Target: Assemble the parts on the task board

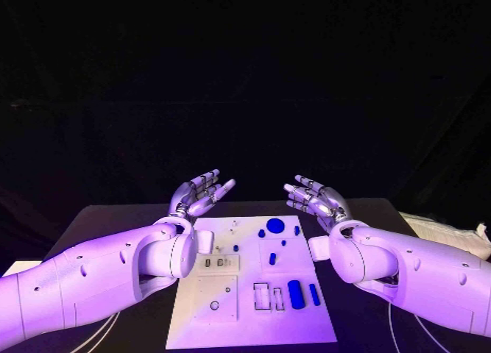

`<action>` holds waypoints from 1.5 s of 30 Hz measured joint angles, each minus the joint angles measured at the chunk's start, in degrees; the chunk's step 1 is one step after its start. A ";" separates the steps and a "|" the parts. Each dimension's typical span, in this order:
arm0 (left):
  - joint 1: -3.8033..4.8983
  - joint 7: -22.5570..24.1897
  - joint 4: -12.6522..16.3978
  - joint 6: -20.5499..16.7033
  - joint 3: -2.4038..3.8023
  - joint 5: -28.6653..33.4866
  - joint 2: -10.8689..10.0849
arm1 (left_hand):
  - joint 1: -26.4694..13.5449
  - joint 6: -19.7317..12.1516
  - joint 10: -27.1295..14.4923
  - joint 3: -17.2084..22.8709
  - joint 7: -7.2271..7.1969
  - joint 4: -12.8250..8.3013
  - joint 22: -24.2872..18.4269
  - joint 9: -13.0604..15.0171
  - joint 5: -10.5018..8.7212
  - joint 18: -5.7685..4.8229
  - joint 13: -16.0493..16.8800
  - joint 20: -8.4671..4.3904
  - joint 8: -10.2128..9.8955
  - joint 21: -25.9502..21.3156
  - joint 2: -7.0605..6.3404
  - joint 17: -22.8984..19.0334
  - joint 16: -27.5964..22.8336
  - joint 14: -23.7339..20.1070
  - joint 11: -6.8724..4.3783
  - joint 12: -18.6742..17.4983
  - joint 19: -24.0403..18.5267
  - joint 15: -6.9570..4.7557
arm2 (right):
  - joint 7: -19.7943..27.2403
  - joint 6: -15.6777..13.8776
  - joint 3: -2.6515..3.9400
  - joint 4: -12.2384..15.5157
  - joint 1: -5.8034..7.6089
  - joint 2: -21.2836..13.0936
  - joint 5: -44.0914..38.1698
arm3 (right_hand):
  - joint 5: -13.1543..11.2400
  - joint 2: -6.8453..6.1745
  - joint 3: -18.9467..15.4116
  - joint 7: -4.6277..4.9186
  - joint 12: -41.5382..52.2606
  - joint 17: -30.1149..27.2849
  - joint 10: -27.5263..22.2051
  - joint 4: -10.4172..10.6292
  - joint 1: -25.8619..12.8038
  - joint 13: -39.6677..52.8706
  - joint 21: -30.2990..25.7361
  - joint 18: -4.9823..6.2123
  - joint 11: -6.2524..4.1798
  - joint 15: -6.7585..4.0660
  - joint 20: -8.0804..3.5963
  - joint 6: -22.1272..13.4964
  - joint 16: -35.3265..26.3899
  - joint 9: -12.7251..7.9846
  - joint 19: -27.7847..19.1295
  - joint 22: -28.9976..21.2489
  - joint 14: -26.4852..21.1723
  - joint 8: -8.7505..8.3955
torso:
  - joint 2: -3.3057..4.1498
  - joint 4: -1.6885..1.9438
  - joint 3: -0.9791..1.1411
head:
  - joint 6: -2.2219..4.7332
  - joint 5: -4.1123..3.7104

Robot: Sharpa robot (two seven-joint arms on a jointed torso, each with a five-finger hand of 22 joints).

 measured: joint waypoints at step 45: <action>2.12 2.07 11.52 7.73 0.64 6.69 -8.41 | 3.07 28.10 36.82 2.35 3.59 -3.70 3.08 1.37 0.23 2.18 1.82 -3.11 4.40 8.98 7.60 5.91 8.58 34.98 -1.85 5.47 37.83 -4.07 | -21.69 6.66 3.36 -4.65 4.18 0.64 -67.22 | -0.35 -3.82 7.85 0.99 1.44 9.33 42.70 -8.05 8.60 1.20 29.43 4.00 -9.18 -13.21 -10.88 40.33 13.07 1.88 40.38 13.73 55.98 2.42 | 7.00 3.49 -1.14 | 0.77 -3.57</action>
